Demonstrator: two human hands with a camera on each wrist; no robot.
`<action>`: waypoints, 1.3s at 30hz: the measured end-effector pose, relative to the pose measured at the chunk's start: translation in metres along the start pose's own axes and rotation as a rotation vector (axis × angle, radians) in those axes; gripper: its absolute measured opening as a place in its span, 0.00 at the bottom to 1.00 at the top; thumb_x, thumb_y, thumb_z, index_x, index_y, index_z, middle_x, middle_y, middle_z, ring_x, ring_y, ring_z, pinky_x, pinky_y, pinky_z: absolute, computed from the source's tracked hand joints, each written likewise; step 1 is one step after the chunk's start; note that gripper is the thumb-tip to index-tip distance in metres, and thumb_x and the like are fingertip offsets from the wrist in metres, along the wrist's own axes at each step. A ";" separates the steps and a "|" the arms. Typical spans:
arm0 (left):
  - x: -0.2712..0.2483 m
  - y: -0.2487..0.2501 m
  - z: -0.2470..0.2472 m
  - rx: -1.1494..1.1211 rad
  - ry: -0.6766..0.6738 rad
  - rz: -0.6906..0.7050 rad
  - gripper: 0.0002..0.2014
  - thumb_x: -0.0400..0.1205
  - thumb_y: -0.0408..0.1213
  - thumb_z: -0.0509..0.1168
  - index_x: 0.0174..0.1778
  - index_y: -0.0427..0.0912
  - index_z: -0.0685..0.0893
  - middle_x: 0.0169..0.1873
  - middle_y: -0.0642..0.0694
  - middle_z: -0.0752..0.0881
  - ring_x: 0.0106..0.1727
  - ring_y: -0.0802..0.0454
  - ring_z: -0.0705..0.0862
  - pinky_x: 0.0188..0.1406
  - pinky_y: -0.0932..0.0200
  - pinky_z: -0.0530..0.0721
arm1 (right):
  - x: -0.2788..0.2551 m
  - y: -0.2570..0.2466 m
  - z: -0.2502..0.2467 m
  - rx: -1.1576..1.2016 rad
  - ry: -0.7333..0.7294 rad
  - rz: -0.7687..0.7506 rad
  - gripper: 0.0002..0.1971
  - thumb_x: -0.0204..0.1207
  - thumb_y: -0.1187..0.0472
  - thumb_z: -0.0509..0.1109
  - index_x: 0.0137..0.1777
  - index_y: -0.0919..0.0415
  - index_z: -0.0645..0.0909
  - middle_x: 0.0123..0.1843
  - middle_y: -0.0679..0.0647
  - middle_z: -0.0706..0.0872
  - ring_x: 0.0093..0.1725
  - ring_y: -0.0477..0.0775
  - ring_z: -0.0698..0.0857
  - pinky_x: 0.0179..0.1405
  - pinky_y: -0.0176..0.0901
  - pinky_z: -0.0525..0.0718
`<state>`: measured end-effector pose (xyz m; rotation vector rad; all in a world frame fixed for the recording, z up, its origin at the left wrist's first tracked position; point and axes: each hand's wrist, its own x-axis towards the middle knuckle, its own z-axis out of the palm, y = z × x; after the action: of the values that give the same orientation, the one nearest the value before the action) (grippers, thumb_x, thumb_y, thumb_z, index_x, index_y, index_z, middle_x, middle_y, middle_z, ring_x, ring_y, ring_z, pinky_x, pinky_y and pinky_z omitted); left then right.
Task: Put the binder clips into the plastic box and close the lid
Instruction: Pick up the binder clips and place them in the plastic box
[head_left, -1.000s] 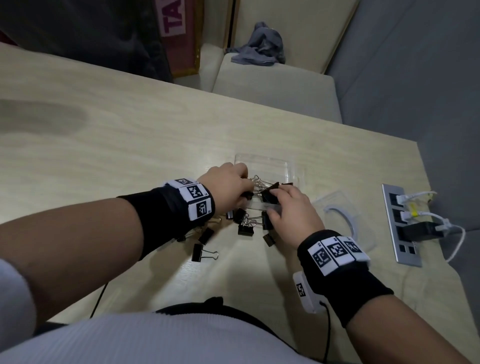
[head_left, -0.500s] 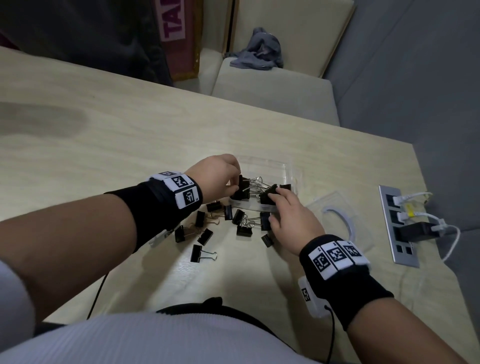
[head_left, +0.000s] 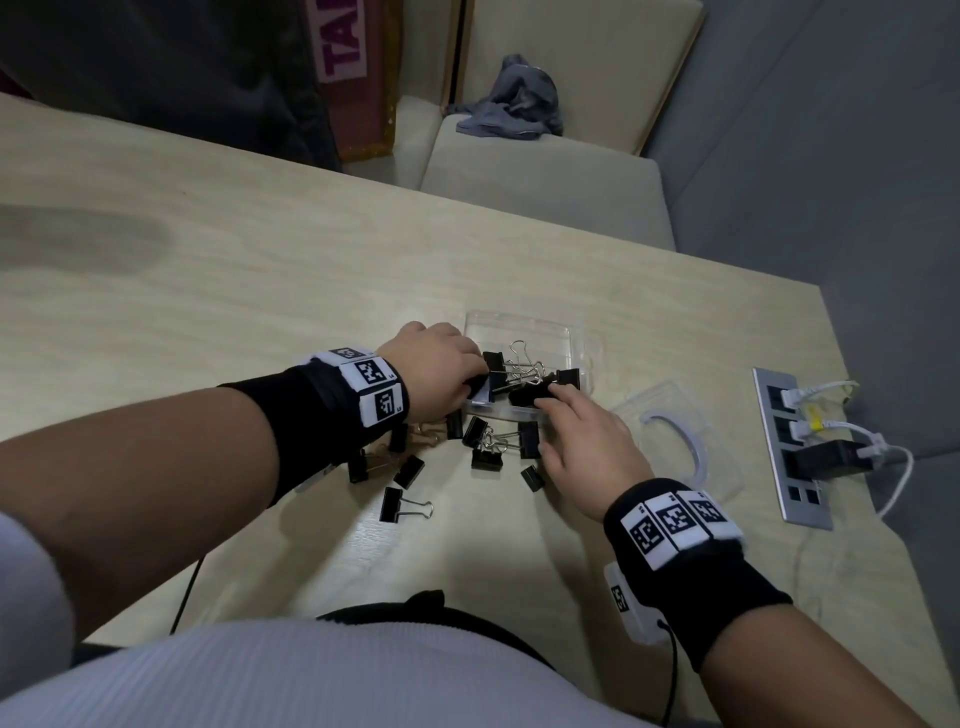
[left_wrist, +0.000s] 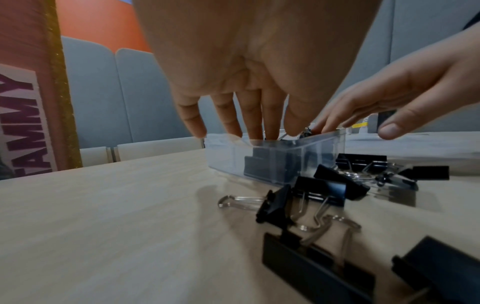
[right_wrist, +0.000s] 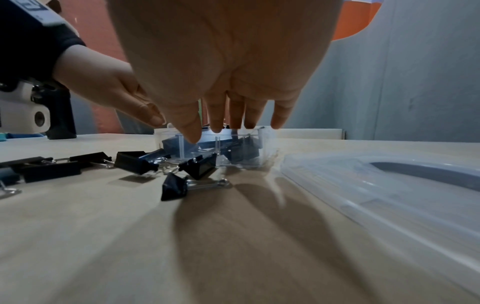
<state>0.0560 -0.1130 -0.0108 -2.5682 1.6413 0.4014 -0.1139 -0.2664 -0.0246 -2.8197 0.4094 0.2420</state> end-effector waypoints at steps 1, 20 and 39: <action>-0.002 0.000 0.001 -0.009 0.010 0.002 0.20 0.83 0.45 0.57 0.73 0.55 0.75 0.73 0.55 0.77 0.74 0.49 0.73 0.67 0.45 0.75 | -0.001 0.001 0.000 0.006 0.027 -0.006 0.24 0.77 0.58 0.65 0.74 0.53 0.72 0.78 0.52 0.70 0.77 0.55 0.69 0.75 0.56 0.65; -0.040 0.020 0.040 0.074 -0.093 0.218 0.25 0.84 0.46 0.57 0.79 0.56 0.65 0.74 0.51 0.71 0.69 0.44 0.74 0.61 0.45 0.77 | -0.021 -0.018 0.031 0.029 -0.118 0.011 0.26 0.74 0.58 0.68 0.72 0.55 0.69 0.64 0.55 0.71 0.59 0.58 0.78 0.57 0.53 0.82; -0.044 0.014 0.026 0.077 -0.026 0.126 0.19 0.86 0.51 0.50 0.64 0.45 0.78 0.59 0.46 0.82 0.62 0.42 0.80 0.57 0.49 0.76 | -0.001 -0.018 0.001 0.163 0.133 -0.045 0.15 0.83 0.55 0.59 0.63 0.61 0.78 0.71 0.55 0.77 0.67 0.56 0.77 0.66 0.51 0.77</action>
<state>0.0213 -0.0752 -0.0240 -2.4033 1.7792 0.3701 -0.1094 -0.2491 -0.0207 -2.6894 0.3755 0.0113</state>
